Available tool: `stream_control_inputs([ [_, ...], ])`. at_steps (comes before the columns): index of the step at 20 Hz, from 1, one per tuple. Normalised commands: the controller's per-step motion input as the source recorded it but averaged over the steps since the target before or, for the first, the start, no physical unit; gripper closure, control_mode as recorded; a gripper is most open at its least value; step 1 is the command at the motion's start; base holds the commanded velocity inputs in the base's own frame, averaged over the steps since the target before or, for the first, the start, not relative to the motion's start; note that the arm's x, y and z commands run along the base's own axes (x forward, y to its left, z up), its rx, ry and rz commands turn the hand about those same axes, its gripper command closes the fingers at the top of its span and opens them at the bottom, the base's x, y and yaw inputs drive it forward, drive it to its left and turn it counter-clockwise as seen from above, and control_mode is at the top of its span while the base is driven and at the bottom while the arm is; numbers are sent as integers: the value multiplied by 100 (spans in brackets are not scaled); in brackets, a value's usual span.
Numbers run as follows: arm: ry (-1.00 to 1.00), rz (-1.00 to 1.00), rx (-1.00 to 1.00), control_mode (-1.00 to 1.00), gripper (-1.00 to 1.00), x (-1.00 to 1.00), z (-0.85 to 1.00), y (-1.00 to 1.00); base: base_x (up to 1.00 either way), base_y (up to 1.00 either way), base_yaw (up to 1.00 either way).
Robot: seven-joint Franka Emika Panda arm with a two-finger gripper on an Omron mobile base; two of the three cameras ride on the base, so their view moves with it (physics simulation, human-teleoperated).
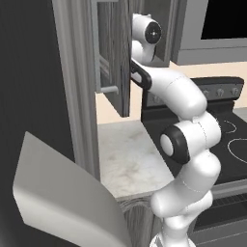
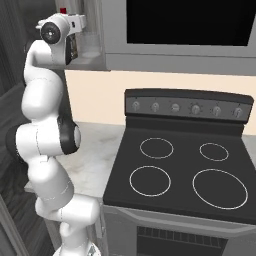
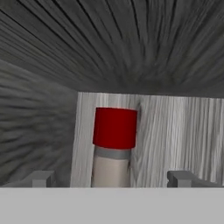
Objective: There is a bowl on the dining counter. Grab a lemon wedge from the fridge and place it in the bowl. Then get the liquor bottle and glass cup from the cabinet and place them next to the bowl.
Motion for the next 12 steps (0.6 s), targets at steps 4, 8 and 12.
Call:
stream_control_inputs([
  [4, 0, 0, 0, -100, 100, 23, 0, 12, 0, 0, 0],
  [8, 0, 0, 0, -100, 100, 5, 0, 4, 0, 0, 0],
  [12, 0, 0, 0, -100, 100, 0, 0, 0, 0, 0, 0],
])
